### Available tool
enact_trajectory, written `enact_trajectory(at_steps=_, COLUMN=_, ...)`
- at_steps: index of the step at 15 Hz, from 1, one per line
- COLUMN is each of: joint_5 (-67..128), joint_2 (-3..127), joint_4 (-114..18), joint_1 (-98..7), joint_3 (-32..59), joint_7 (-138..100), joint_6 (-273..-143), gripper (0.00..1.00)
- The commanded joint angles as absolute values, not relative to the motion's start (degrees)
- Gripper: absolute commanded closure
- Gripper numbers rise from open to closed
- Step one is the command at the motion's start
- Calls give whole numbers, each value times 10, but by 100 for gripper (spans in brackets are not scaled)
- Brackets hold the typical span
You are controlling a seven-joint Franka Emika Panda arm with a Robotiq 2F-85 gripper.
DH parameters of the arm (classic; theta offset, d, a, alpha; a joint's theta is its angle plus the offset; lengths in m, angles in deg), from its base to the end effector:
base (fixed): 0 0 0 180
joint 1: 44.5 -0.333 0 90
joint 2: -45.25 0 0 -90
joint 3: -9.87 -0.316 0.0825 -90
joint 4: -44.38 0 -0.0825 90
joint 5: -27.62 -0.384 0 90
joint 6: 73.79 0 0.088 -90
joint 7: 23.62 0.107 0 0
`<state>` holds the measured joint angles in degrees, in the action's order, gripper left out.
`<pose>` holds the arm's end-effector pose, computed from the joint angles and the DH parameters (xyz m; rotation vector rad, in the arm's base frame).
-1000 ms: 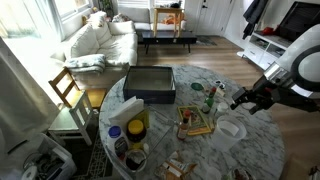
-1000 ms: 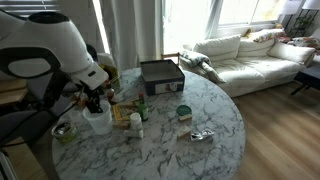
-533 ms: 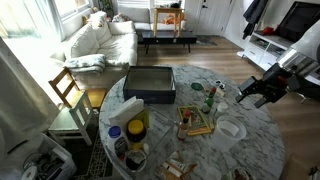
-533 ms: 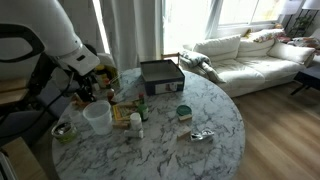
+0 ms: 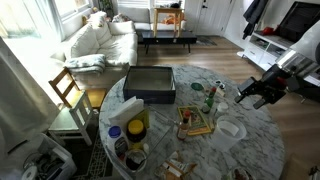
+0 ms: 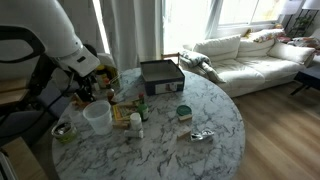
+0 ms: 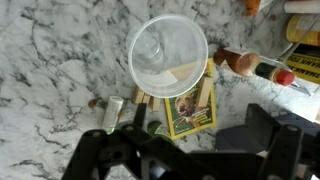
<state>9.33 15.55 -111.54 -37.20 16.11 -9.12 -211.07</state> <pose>0.3713 -0.0850 0.3993 -2.6666 0.9671 -0.2555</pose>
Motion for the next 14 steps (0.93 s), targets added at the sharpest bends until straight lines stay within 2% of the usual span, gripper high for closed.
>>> enact_trajectory(at_steps=1, joint_5=17, joint_2=180, joint_4=-1114, joint_1=-418, joint_3=188, joint_7=-147, joint_6=-2109, gripper=0)
enact_trajectory(at_steps=11, joint_5=-72, joint_2=291, joint_4=-1107, joint_1=-483, joint_3=177, joint_7=-296, joint_6=-2164, gripper=0)
enact_trajectory(at_steps=13, joint_5=-76, joint_2=316, joint_4=-1105, joint_1=-488, joint_3=173, joint_7=-318, joint_6=-2179, gripper=9)
enact_trajectory(at_steps=14, joint_5=-76, joint_2=326, joint_4=-1105, joint_1=-490, joint_3=169, joint_7=-326, joint_6=-2187, gripper=20)
